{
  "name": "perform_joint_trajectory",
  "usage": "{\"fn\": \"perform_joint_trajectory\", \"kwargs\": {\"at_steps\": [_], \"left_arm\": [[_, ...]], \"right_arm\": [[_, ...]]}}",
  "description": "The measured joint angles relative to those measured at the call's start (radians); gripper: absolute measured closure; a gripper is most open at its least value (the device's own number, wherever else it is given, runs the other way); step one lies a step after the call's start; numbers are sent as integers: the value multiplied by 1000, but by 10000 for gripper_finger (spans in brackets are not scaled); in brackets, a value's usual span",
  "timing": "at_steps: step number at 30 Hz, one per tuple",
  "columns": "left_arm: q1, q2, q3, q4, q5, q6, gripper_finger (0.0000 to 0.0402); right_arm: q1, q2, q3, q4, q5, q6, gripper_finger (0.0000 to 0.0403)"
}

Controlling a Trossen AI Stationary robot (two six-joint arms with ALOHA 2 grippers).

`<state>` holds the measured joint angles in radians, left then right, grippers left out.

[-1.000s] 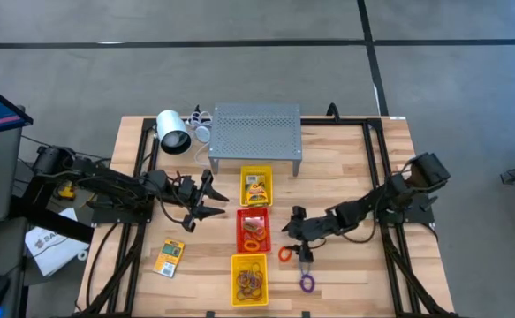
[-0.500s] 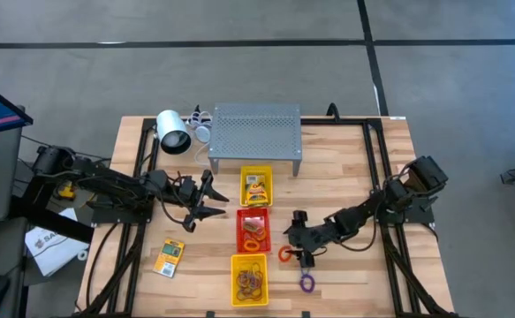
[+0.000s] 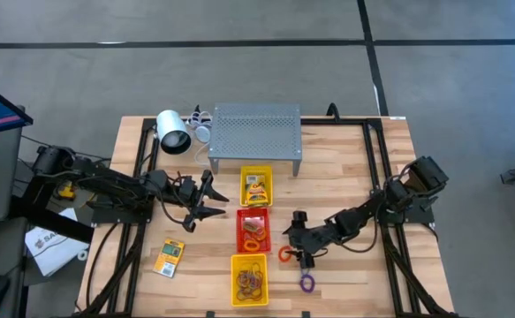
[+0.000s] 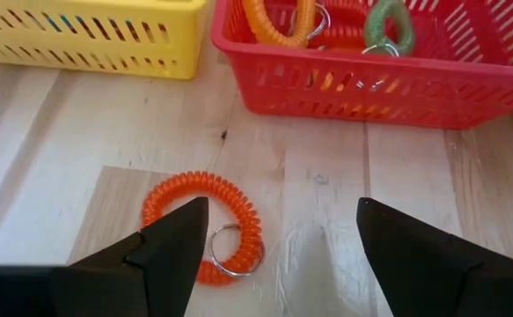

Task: Pick & Place Office Desk Supplies
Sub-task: Put the orange spring rubber band into the red bin

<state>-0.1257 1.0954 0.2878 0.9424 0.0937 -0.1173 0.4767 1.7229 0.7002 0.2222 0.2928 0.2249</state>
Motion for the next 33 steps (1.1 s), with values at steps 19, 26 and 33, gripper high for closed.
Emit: {"fn": "perform_joint_trajectory", "kwargs": {"at_steps": [19,26,33], "left_arm": [[0,0,0,0,0,0,243],[0,0,0,0,0,5,243],[0,0,0,0,0,5,243]], "right_arm": [[0,0,0,7,-5,-20,117],[-1,0,0,24,-27,-43,117],[-1,86,38,38,-51,-52,117]]}}
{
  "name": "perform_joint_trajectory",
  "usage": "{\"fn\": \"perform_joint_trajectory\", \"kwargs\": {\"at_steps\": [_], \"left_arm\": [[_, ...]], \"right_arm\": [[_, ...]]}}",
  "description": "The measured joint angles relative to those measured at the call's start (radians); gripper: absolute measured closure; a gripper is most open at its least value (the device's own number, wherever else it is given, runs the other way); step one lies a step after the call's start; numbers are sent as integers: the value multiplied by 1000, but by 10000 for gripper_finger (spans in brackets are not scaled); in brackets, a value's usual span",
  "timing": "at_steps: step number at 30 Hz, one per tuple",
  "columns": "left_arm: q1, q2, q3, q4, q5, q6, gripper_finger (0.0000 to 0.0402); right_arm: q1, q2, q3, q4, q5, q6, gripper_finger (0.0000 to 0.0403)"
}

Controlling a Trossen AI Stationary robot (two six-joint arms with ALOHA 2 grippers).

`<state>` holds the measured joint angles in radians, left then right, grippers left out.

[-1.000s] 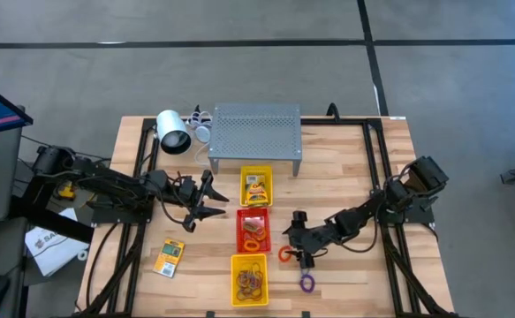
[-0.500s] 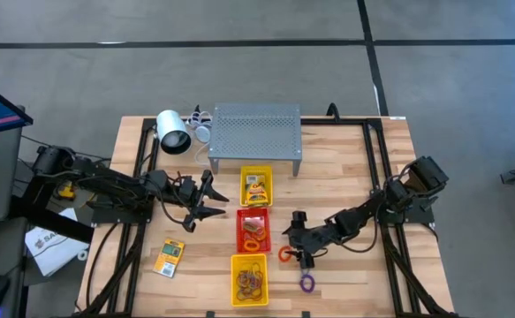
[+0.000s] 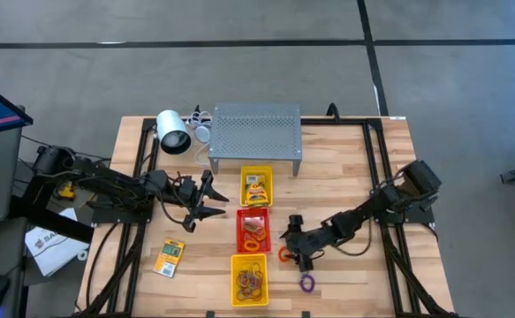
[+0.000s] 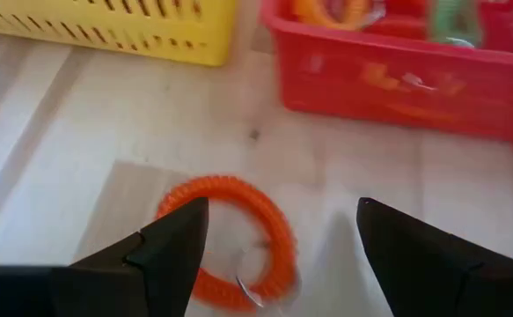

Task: Pick & Place Office Desk Supplies
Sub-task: Put the orange spring rubber band into the red bin

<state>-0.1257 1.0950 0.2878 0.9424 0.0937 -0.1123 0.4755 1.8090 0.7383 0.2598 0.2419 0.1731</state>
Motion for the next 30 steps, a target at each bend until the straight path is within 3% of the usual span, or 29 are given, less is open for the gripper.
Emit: {"fn": "perform_joint_trajectory", "kwargs": {"at_steps": [5,17,22,30], "left_arm": [[0,0,0,-4,0,-1,243],[0,0,0,-27,0,-8,243],[0,0,0,-26,0,-8,243],[0,0,0,-26,0,-8,243]], "right_arm": [[-8,56,73,-55,-5,-16,117],[-12,54,83,-135,-20,-9,129],[-12,54,82,-136,-49,-13,189],[-12,54,79,-140,-89,-20,341]]}}
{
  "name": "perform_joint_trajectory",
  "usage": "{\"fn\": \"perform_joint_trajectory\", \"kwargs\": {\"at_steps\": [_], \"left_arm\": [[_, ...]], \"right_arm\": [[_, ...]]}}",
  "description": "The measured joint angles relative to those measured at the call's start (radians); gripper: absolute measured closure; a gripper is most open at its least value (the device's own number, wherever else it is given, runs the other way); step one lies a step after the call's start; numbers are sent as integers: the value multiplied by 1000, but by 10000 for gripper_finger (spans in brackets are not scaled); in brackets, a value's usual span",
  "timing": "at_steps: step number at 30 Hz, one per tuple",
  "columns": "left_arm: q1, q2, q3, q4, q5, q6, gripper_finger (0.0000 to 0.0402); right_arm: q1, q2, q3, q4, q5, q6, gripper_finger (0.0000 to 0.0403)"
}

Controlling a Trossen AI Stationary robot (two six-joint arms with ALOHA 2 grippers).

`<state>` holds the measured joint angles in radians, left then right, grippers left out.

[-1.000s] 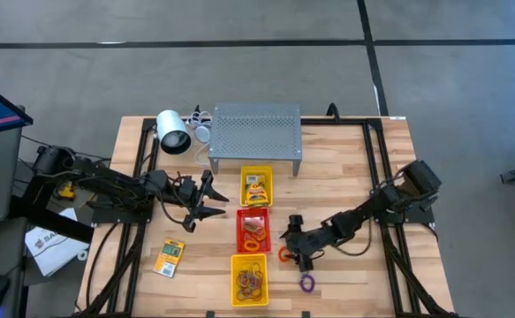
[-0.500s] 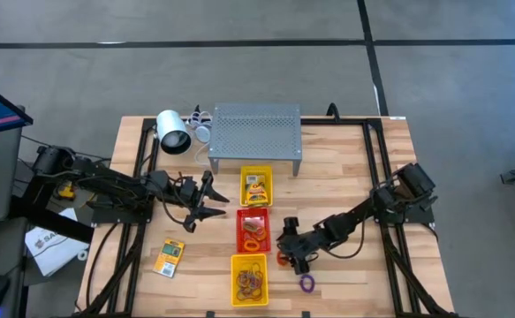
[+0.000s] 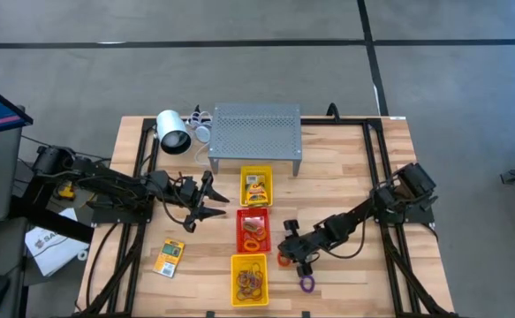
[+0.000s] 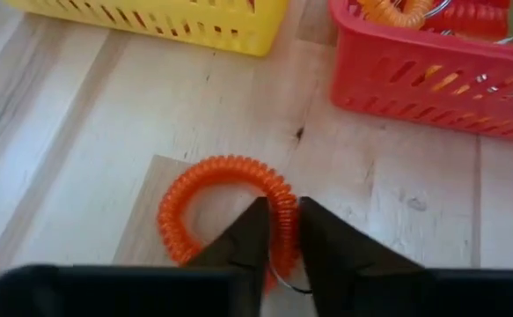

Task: Pick & Place Office Desk Supplies
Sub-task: Put the orange spring rubber band into the red bin

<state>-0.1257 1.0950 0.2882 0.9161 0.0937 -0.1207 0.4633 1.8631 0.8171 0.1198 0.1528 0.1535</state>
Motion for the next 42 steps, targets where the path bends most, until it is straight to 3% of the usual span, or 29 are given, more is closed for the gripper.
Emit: {"fn": "perform_joint_trajectory", "kwargs": {"at_steps": [4,9,13,23,32,42], "left_arm": [[0,0,0,0,0,0,243],[0,0,0,0,0,0,243],[0,0,0,-1,0,-18,243],[0,0,0,-11,0,-19,243],[0,0,0,-71,0,-18,243],[0,0,-19,-142,-81,8,243]], "right_arm": [[-1,-12,-1,-7,2,0,391],[-2,-52,-6,-40,3,19,382],[-2,-124,-8,-110,7,23,397],[-2,-307,-5,-217,120,53,399],[-45,-337,-4,-130,237,-1,397],[-199,-334,-2,37,243,-83,393]]}}
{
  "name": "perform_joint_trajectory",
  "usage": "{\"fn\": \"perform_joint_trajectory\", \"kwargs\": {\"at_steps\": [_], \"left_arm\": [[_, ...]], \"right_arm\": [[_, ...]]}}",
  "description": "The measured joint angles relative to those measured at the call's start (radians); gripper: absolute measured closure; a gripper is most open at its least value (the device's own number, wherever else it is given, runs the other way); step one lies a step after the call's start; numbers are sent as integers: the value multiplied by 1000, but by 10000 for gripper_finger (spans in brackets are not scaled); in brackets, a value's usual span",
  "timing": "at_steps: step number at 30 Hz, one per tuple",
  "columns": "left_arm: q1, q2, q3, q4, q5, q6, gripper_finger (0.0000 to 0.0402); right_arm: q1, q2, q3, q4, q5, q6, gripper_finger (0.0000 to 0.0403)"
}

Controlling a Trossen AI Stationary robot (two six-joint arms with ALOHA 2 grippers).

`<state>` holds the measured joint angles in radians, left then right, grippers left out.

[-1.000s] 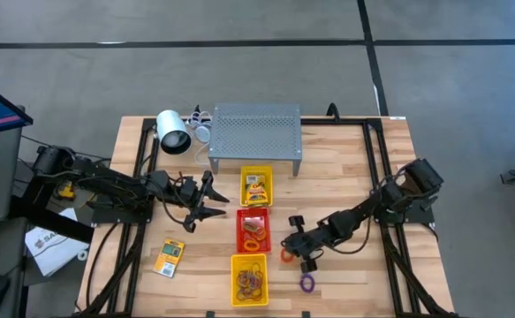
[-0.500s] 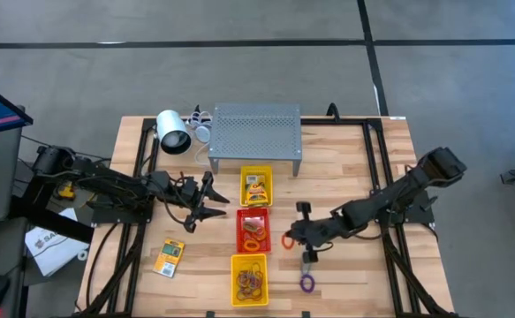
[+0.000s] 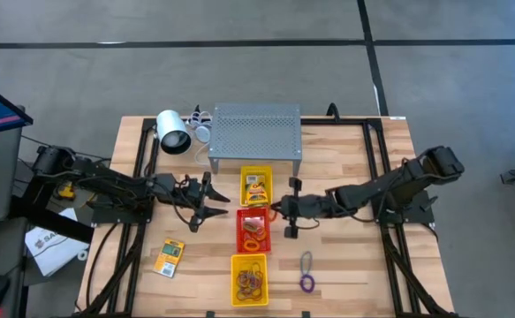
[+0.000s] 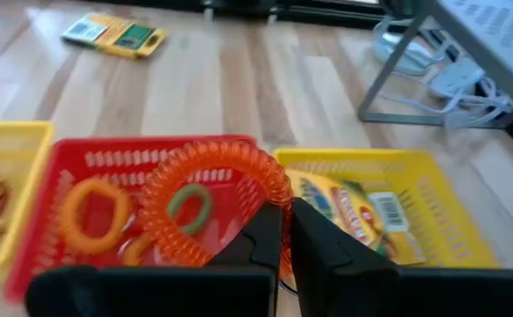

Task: Pick & Place Office Desk Supplies
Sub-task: Put the orange spring rubber band into the red bin

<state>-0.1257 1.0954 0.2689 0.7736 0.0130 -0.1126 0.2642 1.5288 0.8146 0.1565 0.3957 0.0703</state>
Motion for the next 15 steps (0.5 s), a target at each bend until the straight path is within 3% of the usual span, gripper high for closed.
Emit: {"fn": "perform_joint_trajectory", "kwargs": {"at_steps": [9,15], "left_arm": [[0,0,-10,12,-6,-23,243],[0,0,-11,20,-6,-53,243]], "right_arm": [[-38,0,0,58,-3,-9,393],[-26,85,63,146,-6,-89,393]]}}
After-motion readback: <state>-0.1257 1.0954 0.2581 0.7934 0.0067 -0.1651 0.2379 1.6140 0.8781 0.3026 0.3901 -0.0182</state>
